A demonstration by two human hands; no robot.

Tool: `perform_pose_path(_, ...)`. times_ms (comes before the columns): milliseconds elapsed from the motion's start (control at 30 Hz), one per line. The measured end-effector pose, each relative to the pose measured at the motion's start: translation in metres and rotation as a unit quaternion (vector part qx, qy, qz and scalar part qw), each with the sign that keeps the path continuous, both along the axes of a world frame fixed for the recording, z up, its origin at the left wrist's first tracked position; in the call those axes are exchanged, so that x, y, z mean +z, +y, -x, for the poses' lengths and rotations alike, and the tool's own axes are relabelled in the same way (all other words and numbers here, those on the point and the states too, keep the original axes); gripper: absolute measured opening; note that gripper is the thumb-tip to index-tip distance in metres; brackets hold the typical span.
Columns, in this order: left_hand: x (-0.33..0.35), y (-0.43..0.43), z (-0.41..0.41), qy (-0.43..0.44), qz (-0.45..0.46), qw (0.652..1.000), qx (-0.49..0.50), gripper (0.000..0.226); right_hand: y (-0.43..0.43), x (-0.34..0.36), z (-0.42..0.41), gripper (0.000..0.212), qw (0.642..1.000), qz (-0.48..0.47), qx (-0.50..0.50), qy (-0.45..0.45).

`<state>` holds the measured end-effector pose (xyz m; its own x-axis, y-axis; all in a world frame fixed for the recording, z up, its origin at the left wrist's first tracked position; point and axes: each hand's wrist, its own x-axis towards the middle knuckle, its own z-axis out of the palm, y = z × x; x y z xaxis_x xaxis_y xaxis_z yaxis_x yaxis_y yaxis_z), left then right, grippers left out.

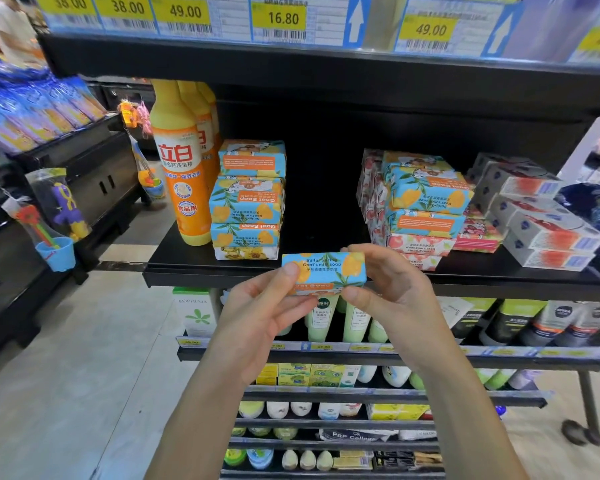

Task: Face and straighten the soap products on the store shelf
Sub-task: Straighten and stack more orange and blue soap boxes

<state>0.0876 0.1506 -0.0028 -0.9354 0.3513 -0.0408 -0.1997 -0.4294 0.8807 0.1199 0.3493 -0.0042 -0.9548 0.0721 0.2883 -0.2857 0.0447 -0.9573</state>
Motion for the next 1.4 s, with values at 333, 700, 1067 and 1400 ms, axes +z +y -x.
perform_pose_path(333,-0.002,0.001,0.001,0.035,0.003,0.999,0.007,0.048,-0.009,0.008,-0.002,0.065,0.988,0.092,-0.01,-0.123)
perform_pose_path(700,0.0,0.0,0.001,0.028,-0.015,0.999,0.009,0.058,-0.009,0.007,-0.001,0.06,0.977,0.176,-0.013,-0.12)
perform_pose_path(1067,0.003,0.0,0.0,0.0,0.034,0.999,-0.01,0.042,0.002,-0.004,0.001,0.076,0.989,0.13,0.033,-0.067)
perform_pose_path(1400,-0.003,0.001,-0.001,0.031,0.038,0.999,0.009,0.044,-0.005,0.005,-0.004,0.065,0.985,0.123,0.019,-0.117)
